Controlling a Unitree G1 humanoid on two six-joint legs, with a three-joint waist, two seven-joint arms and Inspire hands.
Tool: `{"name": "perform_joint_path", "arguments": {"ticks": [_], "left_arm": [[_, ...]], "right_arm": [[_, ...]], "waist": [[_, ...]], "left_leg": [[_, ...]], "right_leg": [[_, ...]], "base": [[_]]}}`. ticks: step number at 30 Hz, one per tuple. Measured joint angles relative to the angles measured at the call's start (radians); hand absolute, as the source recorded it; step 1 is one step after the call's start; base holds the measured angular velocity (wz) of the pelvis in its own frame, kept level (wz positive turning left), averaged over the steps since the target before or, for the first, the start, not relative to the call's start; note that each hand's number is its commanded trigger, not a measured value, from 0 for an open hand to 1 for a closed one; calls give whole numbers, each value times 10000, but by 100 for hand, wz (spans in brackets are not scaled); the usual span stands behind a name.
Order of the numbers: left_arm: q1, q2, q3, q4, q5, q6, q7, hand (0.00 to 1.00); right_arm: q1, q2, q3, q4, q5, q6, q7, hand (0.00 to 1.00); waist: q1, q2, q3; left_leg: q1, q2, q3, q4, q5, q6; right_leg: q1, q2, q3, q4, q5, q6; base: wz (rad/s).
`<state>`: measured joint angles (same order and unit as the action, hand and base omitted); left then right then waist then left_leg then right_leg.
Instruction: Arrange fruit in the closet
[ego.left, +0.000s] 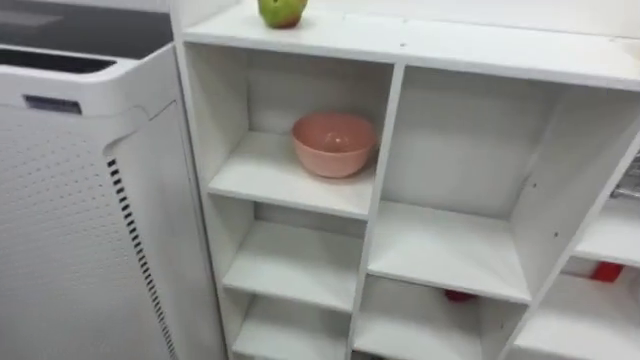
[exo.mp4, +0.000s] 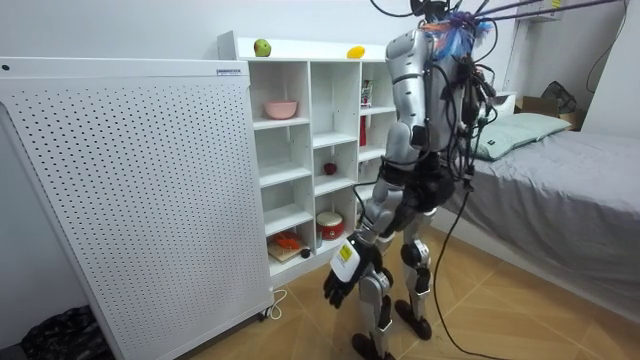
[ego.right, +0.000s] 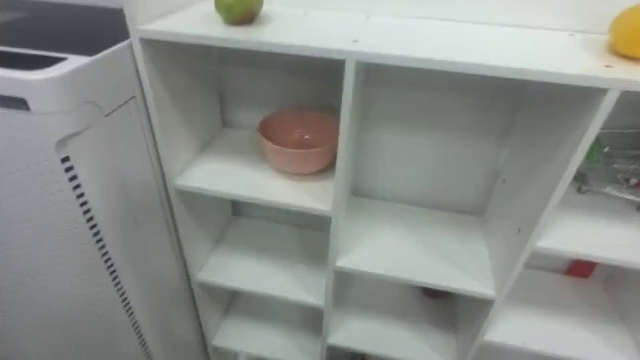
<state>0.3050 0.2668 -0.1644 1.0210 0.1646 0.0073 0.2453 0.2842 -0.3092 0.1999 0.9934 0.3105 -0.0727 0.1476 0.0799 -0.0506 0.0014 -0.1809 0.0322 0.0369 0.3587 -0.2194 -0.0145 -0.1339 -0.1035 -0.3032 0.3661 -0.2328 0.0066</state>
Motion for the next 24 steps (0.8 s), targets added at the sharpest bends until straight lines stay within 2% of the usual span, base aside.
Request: {"name": "perform_joint_path", "arguments": {"ticks": [2,4,7,12,17,24], "left_arm": [[-9,-270,235,30,83,100,85,0],[-2,-532,701,207,459,112,206,0],[40,-645,1024,258,761,322,233,0],[-27,-892,1913,641,967,442,261,0],[-90,-1306,2526,882,1127,806,119,0],[-392,-1401,2688,799,1130,988,-123,0]], "right_arm": [[220,241,-294,338,27,55,-224,0],[328,656,-792,678,4,104,-500,0],[318,1000,-1231,1076,-26,116,-868,0],[290,1174,-1584,1379,-93,404,-1300,0],[34,1224,-1853,1778,-255,744,-1601,0],[-353,1384,-1853,2175,-195,1247,-1660,0]], "waist": [[-157,11,-2],[-234,31,-15],[-468,62,-28],[-544,209,-84],[-573,384,-29],[-752,203,-31]], "left_leg": [[501,-64,-4,-370,34,26],[1101,-92,66,-721,40,38],[1837,-129,121,-1109,24,55],[2747,-120,281,-1555,1,37],[3124,-94,499,-1683,-90,35],[3296,-99,508,-1621,-99,43]], "right_leg": [[497,8,15,-313,26,58],[973,29,73,-616,33,125],[1660,59,97,-960,-10,214],[2448,165,284,-1344,9,266],[2665,205,568,-1436,-26,310],[2787,203,596,-1423,-30,317]], "base": [[8],[-7],[-3],[-10],[-16],[0]]}}
